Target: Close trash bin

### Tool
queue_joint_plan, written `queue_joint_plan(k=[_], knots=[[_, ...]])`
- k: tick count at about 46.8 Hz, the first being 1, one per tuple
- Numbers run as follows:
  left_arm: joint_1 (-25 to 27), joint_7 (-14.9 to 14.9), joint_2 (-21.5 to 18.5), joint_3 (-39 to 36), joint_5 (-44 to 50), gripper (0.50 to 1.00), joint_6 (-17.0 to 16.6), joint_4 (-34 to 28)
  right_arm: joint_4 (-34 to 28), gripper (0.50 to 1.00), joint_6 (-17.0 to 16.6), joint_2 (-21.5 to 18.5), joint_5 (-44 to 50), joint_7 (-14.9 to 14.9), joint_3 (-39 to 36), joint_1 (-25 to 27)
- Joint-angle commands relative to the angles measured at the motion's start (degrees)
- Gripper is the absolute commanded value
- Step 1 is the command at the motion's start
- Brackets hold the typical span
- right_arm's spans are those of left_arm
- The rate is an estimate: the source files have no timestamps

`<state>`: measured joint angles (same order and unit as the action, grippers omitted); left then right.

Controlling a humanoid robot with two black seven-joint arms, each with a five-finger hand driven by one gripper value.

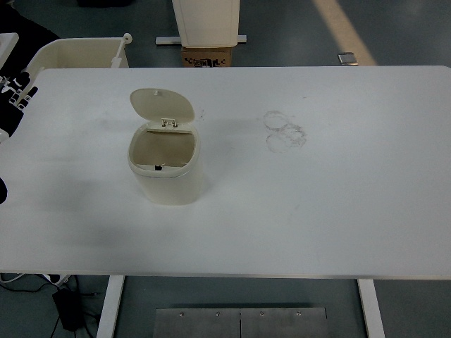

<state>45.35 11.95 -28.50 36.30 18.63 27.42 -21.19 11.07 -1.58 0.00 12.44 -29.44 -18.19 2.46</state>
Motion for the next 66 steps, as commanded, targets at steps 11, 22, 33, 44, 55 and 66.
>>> queue_joint_plan(k=[11, 22, 33, 44, 55, 66], knots=[[0.0, 0.0, 0.12, 0.0, 0.0, 1.0, -0.08, 0.0, 0.0, 0.991, 0.0, 0.0, 0.04, 0.0, 0.0, 0.0], [0.0, 0.0, 0.12, 0.0, 0.0, 1.0, -0.08, 0.0, 0.0, 0.991, 0.0, 0.0, 0.04, 0.0, 0.0, 0.0], [-0.09, 0.0, 0.12, 0.0, 0.0, 1.0, 0.0, 0.0, 0.0, 0.993, 0.0, 0.0, 0.04, 0.0, 0.0, 0.0], [0.0, 0.0, 0.12, 0.0, 0.0, 1.0, -0.08, 0.0, 0.0, 0.991, 0.0, 0.0, 0.04, 0.0, 0.0, 0.0], [-0.09, 0.0, 0.2, 0.0, 0.0, 1.0, -0.17, 0.0, 0.0, 0.991, 0.0, 0.0, 0.04, 0.0, 0.0, 0.0], [0.0, 0.0, 0.2, 0.0, 0.0, 1.0, -0.17, 0.0, 0.0, 0.991, 0.0, 0.0, 0.04, 0.0, 0.0, 0.0]])
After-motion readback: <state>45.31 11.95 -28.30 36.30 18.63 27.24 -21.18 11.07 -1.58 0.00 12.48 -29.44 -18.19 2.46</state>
